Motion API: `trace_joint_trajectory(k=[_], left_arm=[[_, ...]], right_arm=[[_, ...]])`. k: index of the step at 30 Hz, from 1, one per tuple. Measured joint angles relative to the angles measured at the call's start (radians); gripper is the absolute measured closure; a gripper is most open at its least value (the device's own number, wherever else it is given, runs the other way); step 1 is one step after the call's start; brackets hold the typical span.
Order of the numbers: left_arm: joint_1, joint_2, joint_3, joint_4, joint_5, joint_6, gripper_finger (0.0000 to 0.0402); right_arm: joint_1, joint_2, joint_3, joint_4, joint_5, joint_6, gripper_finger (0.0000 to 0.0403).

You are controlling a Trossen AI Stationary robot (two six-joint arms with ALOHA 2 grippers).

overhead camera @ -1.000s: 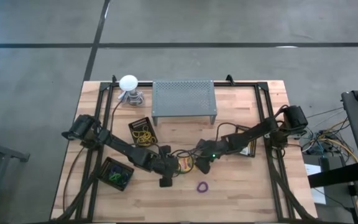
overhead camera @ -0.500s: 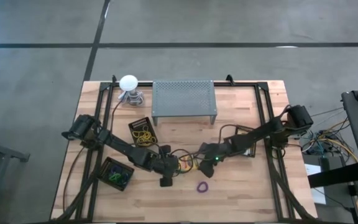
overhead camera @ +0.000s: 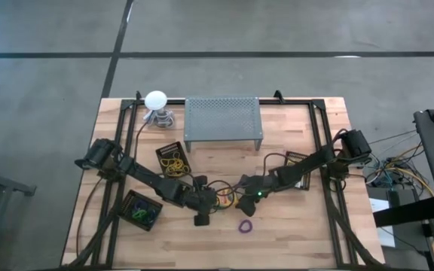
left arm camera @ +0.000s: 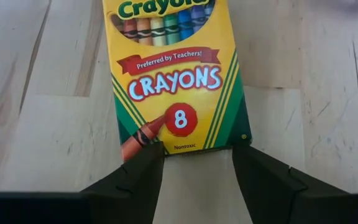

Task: Pick & Place Office Desk Supplies
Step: Put the crayon box into the top right black bin

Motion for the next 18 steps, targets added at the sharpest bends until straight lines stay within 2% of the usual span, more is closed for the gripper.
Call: trace_joint_trajectory(k=[8, 18], left_arm=[[0.0, 0.0, 0.0, 0.0, 0.007, 0.0, 0.0202], [0.001, 0.0, -0.001, 0.002, 0.021, 0.0, 0.0202]], right_arm=[[0.0, 0.004, 0.0, 0.011, 0.003, -0.01, 0.0243], [-0.006, 0.004, 0.0, 0.014, 0.076, -0.056, 0.0243]])
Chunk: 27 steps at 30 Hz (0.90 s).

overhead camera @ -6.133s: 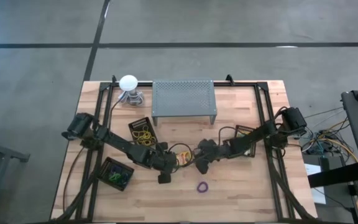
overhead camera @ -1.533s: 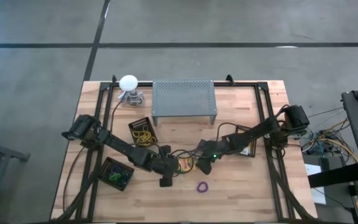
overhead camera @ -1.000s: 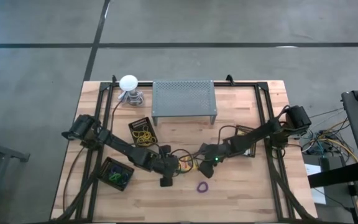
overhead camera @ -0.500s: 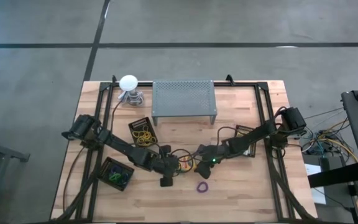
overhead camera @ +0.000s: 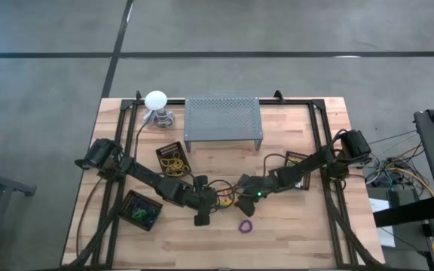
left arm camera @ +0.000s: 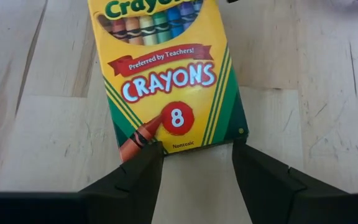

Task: Pick & Place Office Desk Supplies
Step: Put the crayon box into the top right black bin

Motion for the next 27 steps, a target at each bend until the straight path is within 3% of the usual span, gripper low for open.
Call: trace_joint_trajectory(k=[15, 27], left_arm=[[0.0, 0.0, 0.0, 0.0, 0.004, 0.0, 0.0202], [-0.001, 0.0, 0.0, 0.0, 0.004, 0.0, 0.0202]], right_arm=[[-0.033, -0.001, 0.002, -0.003, -0.004, 0.059, 0.0241], [-0.052, 0.0, 0.002, 0.045, -0.012, 0.07, 0.02]])
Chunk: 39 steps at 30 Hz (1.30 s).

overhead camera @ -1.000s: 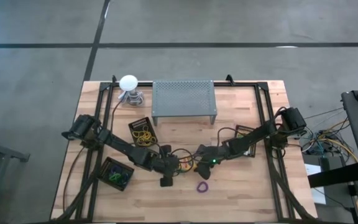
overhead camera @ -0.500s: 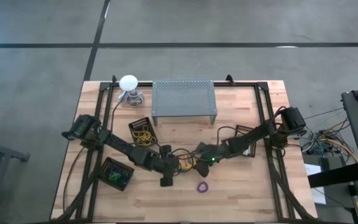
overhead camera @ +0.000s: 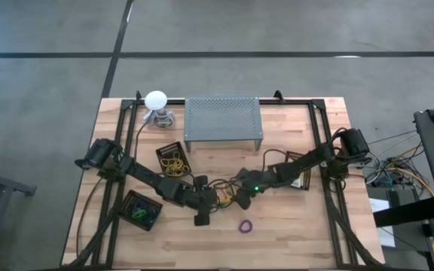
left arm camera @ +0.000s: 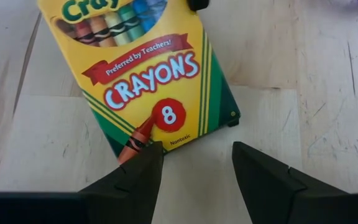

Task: Pick & Place Office Desk Supplies
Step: Put the crayon box into the top right black bin

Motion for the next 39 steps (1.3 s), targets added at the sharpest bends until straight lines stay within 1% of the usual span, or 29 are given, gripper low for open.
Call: trace_joint_trajectory(k=[3, 8, 13, 17, 20, 30, 35, 39], left_arm=[[0.0, 0.0, 0.0, 0.0, 0.0, -0.001, 0.0202], [0.0, 0.0, 0.0, 0.0, 0.0, -0.005, 0.0202], [0.0, 0.0, 0.0, 0.001, 0.0, -0.007, 0.0202], [0.0, 0.0, 0.0, 0.004, 0.0, -0.008, 0.0202], [0.0, 0.0, 0.0, 0.004, 0.0, -0.008, 0.0202], [-0.001, 0.0, -0.001, 0.008, -0.035, -0.008, 0.0202], [-0.004, -0.018, -0.003, -0.006, -0.033, 0.013, 0.0202], [-0.007, -0.06, -0.003, -0.016, -0.033, 0.044, 0.0202]], right_arm=[[-0.002, 0.0, 0.0, 0.008, 0.023, 0.013, 0.0197], [-0.003, 0.0, 0.0, 0.025, 0.029, 0.015, 0.0197], [-0.003, 0.0, 0.0, 0.03, 0.073, 0.047, 0.0197], [-0.003, 0.0, 0.0, 0.03, 0.076, 0.062, 0.0202], [-0.003, 0.0, 0.0, 0.031, 0.075, 0.063, 0.0218], [-0.002, -0.002, 0.001, 0.037, 0.068, 0.063, 0.0292], [-0.002, -0.005, 0.003, 0.04, 0.053, 0.063, 0.0313], [-0.001, -0.013, 0.002, 0.043, 0.039, 0.061, 0.0321]])
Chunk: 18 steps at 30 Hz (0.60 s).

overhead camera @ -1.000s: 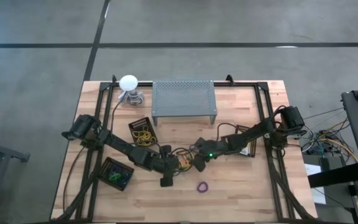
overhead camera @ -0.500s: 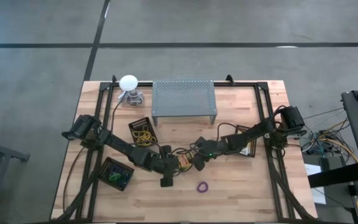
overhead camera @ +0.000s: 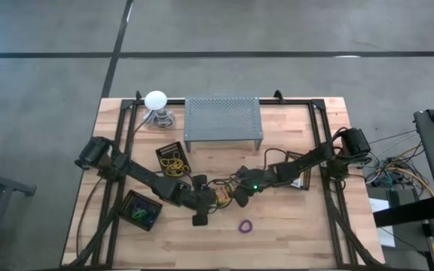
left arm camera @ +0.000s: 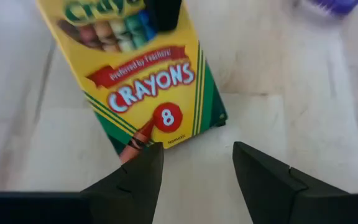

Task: Pick & Place Office Desk Supplies
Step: Put the crayon box into the top right black bin

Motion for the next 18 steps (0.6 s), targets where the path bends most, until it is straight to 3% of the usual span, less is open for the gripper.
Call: trace_joint_trajectory(k=[9, 18], left_arm=[[-0.002, -0.14, 0.001, -0.105, -0.017, 0.0, 0.0202], [-0.016, -0.275, 0.002, -0.139, -0.073, -0.002, 0.0202]], right_arm=[[-0.002, -0.057, -0.002, -0.022, -0.001, -0.07, 0.0335], [-0.005, -0.249, -0.006, -0.275, 0.074, -0.192, 0.0335]])
